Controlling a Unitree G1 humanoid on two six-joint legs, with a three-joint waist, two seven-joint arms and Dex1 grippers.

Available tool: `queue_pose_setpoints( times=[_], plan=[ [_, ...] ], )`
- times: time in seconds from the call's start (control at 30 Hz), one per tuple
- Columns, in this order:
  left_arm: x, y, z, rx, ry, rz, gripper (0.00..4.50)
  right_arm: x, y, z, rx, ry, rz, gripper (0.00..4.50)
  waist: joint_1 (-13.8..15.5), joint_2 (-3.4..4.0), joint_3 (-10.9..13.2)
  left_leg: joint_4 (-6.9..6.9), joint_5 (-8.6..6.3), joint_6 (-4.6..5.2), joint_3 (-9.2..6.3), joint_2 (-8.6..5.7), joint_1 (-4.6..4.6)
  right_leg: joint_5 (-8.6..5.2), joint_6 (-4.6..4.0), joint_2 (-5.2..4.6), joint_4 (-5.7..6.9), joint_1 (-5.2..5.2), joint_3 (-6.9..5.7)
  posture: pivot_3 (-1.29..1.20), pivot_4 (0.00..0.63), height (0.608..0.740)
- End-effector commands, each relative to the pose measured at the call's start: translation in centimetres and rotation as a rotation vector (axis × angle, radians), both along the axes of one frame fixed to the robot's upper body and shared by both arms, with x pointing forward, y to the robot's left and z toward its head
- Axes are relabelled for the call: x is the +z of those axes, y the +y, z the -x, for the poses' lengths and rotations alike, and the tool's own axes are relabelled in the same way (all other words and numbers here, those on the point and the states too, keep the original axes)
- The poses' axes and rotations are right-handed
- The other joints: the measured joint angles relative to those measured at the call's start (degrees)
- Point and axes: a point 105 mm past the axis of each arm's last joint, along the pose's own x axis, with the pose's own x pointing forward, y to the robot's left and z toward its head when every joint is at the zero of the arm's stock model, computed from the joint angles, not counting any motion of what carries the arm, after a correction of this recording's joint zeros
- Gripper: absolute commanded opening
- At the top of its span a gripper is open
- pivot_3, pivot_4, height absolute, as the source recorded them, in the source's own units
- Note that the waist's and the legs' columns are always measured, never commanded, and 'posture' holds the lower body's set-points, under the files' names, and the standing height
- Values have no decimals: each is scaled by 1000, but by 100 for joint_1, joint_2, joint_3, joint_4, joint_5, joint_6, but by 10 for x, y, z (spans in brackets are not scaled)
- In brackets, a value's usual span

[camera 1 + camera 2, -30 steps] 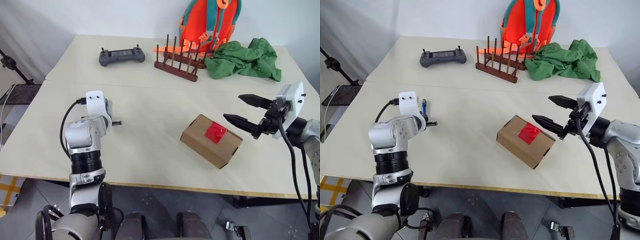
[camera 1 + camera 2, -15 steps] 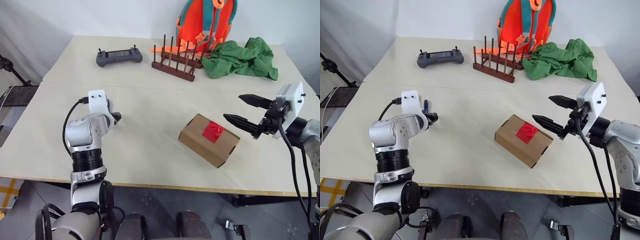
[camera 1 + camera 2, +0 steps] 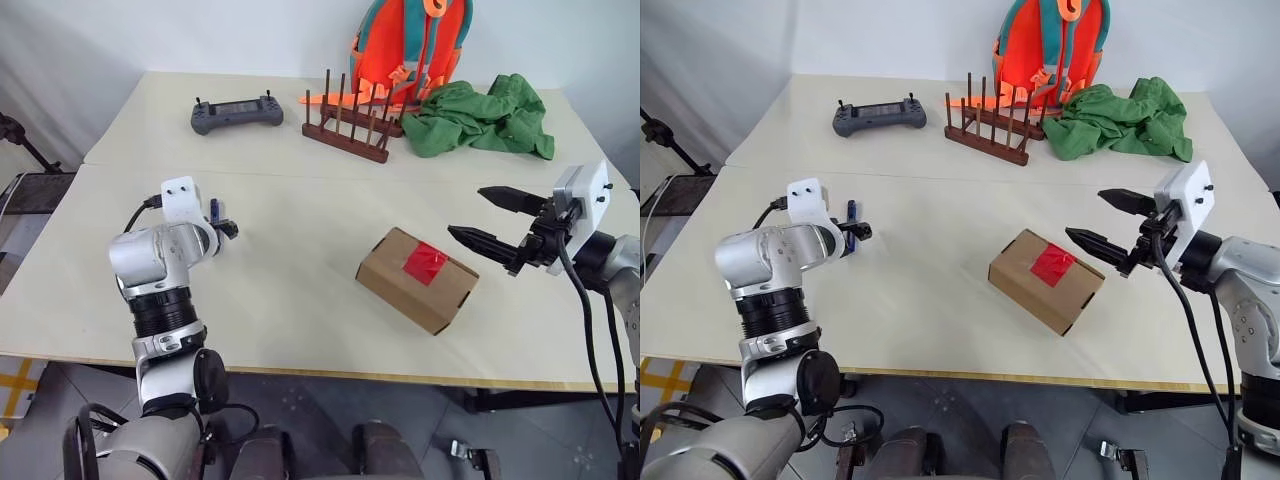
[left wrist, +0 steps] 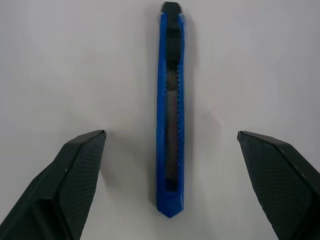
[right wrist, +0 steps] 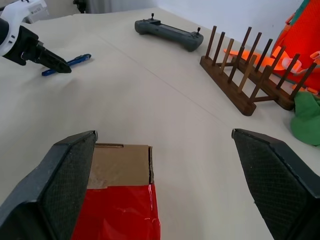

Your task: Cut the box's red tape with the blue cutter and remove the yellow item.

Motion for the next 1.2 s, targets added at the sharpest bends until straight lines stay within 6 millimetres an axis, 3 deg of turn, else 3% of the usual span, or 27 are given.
queue_pose_setpoints(
  times=[0.03, 0.07, 0.4, 0.83, 1.0, 1.2],
  plan=[
    [-25, 17, 11, 35, 114, 1, 4479, 13, 0, 2, 7, -42, 27, 4500, -5, 1, 0, 0, 0, 0, 1, 0, 0, 0, 0, 0, 0, 0, 1, 0, 150, 740],
    [-27, 18, 11, 32, 122, -3, 4479, 13, 0, 2, 7, -41, 27, 4500, -5, 1, -1, 0, 0, 0, 2, 0, 2, 0, 0, 0, 2, 0, 2, 0, 150, 740],
    [-33, 15, 8, -7, 145, -22, 1464, 13, 0, 0, 6, -40, 35, 4500, 24, 6, -4, 0, 0, 0, 4, -3, 5, 0, 0, -4, 4, 1, 4, 0, 150, 740],
    [-23, 18, 1, -25, 118, -70, 1464, 13, 0, 0, 1, -42, 36, 4500, 40, 10, -6, 4, 5, -2, 4, -5, 9, 0, 0, -6, 3, 2, 4, 0, 150, 740],
    [-20, 17, 2, -41, 117, -94, 395, 14, 1, 0, 2, -45, 35, 4500, 39, 9, -6, 4, 5, -2, 4, -6, 8, 0, 0, -7, 4, 2, 4, 0, 150, 740],
    [-10, 18, -2, -124, 62, -145, 395, 17, 3, 1, 9, -60, 32, 4500, 37, 9, -5, 4, 6, -2, 4, -5, 8, 0, 0, -6, 4, 1, 4, 0, 150, 740]
  ],
)
